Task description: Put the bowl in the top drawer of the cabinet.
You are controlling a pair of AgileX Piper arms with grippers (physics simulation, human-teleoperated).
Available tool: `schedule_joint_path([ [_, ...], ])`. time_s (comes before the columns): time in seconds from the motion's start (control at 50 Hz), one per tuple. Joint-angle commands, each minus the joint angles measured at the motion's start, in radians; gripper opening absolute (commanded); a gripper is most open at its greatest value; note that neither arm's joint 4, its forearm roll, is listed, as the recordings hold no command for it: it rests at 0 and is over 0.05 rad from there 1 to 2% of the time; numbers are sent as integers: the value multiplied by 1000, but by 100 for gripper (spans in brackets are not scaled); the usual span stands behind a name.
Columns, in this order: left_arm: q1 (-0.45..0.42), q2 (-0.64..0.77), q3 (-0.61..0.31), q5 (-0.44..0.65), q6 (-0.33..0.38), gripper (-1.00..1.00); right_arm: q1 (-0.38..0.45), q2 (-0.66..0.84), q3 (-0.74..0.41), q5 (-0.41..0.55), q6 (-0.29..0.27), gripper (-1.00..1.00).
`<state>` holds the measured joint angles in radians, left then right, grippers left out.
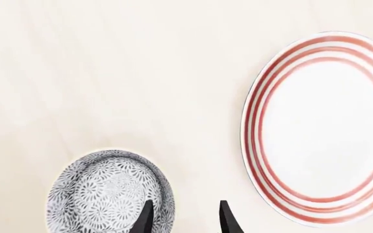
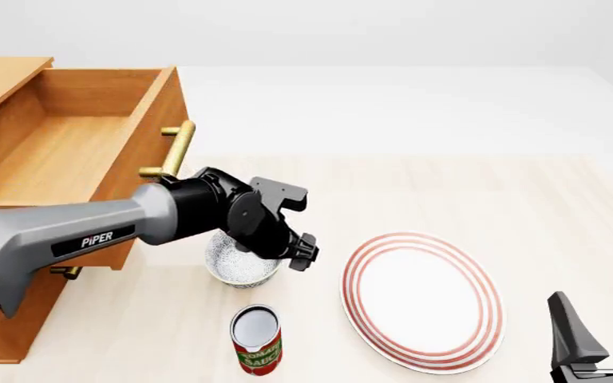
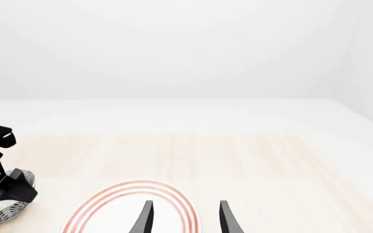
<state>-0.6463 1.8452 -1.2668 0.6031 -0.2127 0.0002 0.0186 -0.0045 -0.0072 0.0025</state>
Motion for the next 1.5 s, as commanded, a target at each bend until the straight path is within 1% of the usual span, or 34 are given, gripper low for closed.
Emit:
schedule_joint_path([
  [0.02,3,11,15,-22,0,100,0,0,0,0,0,100],
  [0.28,24,29,13,-30,1,100,0,0,0,0,0,100],
  [0.58,12,40,32,-53,-20,100,0,0,0,0,0,100],
  [1.5,16,80,55,-97,-31,100,0,0,0,0,0,100],
])
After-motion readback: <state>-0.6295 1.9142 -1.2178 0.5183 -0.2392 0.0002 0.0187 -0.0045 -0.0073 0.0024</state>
